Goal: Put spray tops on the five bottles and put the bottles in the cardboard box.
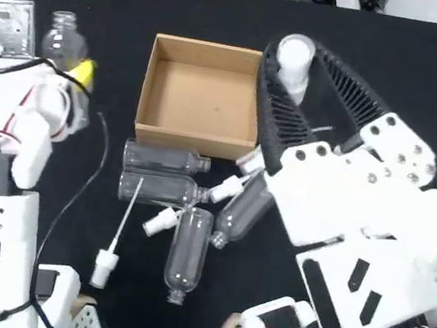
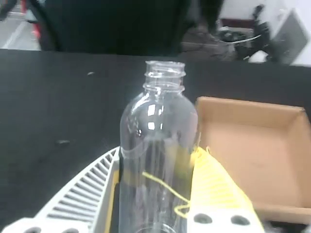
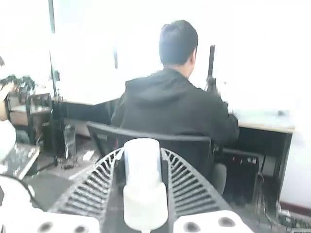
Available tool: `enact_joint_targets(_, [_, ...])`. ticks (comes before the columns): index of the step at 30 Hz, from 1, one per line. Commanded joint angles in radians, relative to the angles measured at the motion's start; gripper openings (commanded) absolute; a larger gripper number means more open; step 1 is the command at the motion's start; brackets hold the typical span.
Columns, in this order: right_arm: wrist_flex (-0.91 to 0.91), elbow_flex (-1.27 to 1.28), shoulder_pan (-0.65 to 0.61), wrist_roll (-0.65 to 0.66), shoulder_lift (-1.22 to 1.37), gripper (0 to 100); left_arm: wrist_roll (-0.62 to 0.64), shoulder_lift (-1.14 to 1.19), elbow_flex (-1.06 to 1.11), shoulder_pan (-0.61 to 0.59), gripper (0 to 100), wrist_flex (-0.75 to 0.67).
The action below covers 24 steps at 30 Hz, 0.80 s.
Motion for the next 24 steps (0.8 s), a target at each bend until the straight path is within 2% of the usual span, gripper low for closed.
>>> enact_joint_targets(1, [-0.074, -0.048, 0.025, 0.000, -0.001, 1.1, 0.043, -0.057, -0.031, 0.093, 8, -0.011])
enact_joint_targets(5, [-0.173, -0.042, 0.025, 0.000, 0.007, 1.0, 0.043, -0.245, 0.117, 0.197, 8, -0.084])
enact_joint_targets(10, [-0.252, -0.081, 0.020, 0.000, 0.096, 1.0, 0.043, -0.529, 0.387, 0.263, 9, -0.305])
enact_joint_targets(12, [-0.256, -0.122, 0.020, 0.000, 0.145, 1.0, 0.043, -0.595, 0.460, 0.282, 9, -0.353])
enact_joint_targets(19, [-0.250, -0.349, 0.011, 0.000, 0.337, 1.0, 0.043, -0.717, 0.549, 0.426, 9, -0.368])
enact_joint_targets(24, [-0.219, -0.441, -0.109, 0.008, 0.440, 1.0, 0.044, -0.776, 0.579, 0.496, 9, -0.368])
